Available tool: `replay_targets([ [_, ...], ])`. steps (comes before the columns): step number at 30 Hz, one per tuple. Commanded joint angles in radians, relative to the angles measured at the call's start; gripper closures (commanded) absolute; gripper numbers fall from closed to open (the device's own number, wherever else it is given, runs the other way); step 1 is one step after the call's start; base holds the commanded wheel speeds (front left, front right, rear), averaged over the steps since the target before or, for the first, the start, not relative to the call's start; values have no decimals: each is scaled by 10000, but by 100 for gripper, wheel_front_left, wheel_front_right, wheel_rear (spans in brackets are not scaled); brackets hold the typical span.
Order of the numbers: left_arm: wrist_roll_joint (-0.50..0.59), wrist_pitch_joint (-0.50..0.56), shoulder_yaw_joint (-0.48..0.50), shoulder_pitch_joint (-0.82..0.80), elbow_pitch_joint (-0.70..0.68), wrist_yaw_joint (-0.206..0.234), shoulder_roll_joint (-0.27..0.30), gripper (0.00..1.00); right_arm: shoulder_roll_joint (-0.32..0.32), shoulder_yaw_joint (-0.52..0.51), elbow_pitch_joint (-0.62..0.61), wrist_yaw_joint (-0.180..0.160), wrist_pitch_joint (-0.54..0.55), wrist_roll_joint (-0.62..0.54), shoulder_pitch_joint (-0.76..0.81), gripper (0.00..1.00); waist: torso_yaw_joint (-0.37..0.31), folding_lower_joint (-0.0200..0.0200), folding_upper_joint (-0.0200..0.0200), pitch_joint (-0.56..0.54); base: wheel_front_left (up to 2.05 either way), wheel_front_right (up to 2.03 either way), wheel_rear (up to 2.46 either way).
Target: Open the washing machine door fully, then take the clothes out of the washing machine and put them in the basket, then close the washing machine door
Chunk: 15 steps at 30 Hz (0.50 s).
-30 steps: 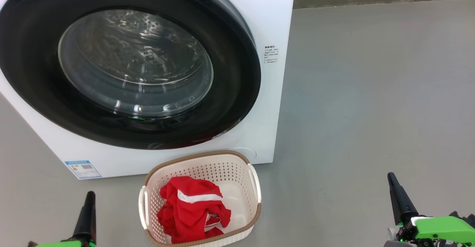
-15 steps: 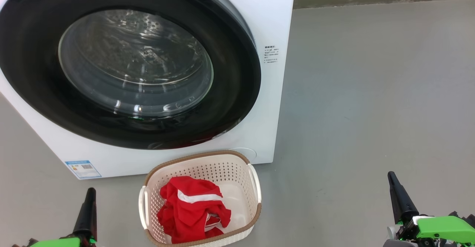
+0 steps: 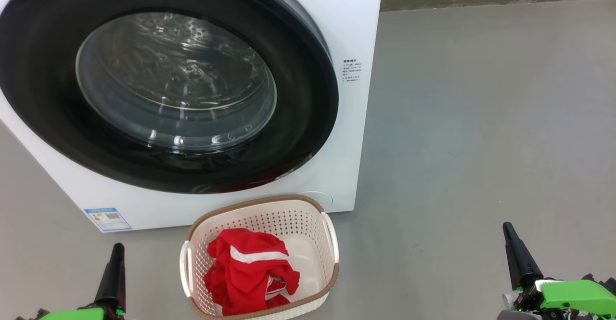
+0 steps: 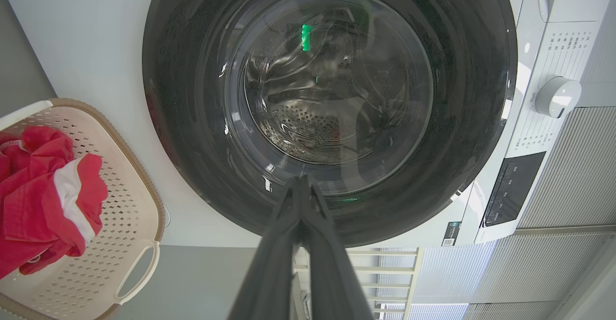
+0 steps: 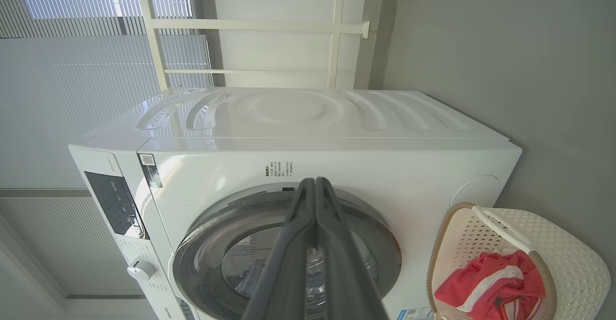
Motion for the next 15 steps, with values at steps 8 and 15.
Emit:
replay_targets([
  [8,-34,33,342,-388,-202,-31,150,100,-32,217,-297,16,82,32,-406,100,0,0,0,0,0,0,0],
  [15,-34,32,341,-388,-202,-31,150,100,-32,218,-297,16,81,33,-405,100,0,0,0,0,0,0,0],
])
